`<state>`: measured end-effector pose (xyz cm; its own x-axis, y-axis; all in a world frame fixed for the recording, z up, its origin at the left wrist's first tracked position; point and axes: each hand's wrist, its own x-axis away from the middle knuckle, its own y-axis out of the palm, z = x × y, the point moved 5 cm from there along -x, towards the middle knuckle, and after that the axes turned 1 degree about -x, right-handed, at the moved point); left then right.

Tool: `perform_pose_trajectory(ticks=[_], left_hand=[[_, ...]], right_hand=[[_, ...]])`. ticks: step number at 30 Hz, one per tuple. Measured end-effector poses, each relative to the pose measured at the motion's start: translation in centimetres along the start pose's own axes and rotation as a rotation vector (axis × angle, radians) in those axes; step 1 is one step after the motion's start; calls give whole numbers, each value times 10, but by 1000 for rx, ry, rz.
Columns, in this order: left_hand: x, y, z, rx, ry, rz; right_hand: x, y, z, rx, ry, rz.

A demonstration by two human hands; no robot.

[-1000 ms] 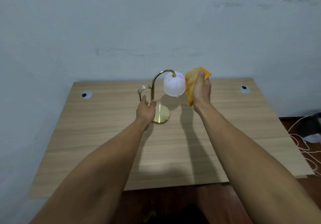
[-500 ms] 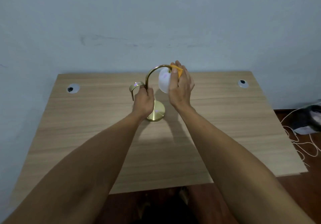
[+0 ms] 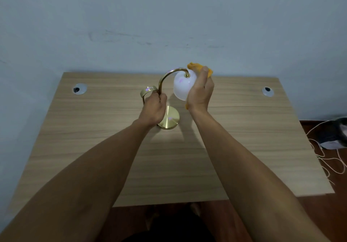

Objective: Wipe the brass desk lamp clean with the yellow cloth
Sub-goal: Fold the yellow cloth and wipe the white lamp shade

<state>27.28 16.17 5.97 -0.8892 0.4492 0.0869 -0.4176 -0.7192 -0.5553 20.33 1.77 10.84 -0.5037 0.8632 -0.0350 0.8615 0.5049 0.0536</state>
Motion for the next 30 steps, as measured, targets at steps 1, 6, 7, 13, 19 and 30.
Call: perform_pose_trajectory(ticks=[1,6,7,13,19,30], left_hand=[[0,-1,1,-3,5,-4],[-1,-1,2,-9,13,-15],[-1,-1,2,-8,16,-17],[0,-2,1,6,-3,-42],[0,-4,2,-9,18,-57],[1,-4,2,-38,-1,-76]], right_hand=[[0,3,-6,86,-91,-45],[-8,1,5,183,-119,-199],[-8,-2,9,148,-50,-198],[-10,-21,9,-160,386,75],[-19,6,-24,-1,150,-159],[-45,1,-6,192,318,-266]])
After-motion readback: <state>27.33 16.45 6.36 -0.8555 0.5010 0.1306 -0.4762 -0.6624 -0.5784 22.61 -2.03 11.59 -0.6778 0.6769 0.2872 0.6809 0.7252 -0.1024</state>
